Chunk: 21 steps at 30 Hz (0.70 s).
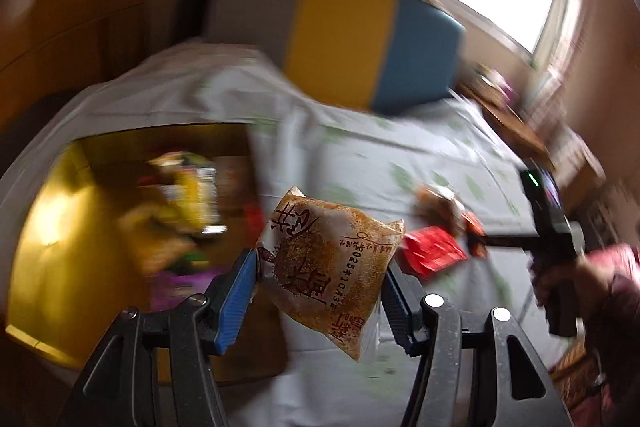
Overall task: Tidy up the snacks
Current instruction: 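Carry the pastry bag into the gold tin and release it with the left gripper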
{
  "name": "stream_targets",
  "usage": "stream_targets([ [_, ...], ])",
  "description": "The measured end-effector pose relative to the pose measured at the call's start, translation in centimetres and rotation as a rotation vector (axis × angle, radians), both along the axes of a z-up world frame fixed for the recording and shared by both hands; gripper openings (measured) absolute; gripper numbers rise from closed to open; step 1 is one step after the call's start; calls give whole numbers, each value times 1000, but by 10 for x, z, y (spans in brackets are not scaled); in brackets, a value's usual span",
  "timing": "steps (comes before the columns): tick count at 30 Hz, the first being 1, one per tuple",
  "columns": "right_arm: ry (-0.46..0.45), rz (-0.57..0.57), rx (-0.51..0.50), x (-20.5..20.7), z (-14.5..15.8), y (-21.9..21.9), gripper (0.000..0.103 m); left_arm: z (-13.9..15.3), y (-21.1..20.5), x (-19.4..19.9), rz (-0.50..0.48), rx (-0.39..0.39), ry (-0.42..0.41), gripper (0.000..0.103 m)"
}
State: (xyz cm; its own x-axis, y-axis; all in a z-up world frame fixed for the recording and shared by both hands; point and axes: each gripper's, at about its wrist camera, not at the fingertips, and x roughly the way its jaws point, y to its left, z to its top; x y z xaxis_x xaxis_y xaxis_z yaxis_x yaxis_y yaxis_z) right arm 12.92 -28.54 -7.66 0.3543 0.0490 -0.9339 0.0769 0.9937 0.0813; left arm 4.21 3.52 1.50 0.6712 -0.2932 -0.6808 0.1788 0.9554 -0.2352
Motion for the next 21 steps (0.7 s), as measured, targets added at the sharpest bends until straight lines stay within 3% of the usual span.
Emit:
stream_targets([
  [3,-5,7,-9,0,0,0,26,-2,47,2,151,-26,19,60],
  [7,-13,18,-22,-2,-1,2,26,-13,88,4,281,-37,72,60],
  [12,-31,48,-71,-5,0,9,26,-34,103,6,342,-58,141,61],
  [21,-35,42,-79,-6,0,9,26,-58,100,11,321,-46,202,67],
])
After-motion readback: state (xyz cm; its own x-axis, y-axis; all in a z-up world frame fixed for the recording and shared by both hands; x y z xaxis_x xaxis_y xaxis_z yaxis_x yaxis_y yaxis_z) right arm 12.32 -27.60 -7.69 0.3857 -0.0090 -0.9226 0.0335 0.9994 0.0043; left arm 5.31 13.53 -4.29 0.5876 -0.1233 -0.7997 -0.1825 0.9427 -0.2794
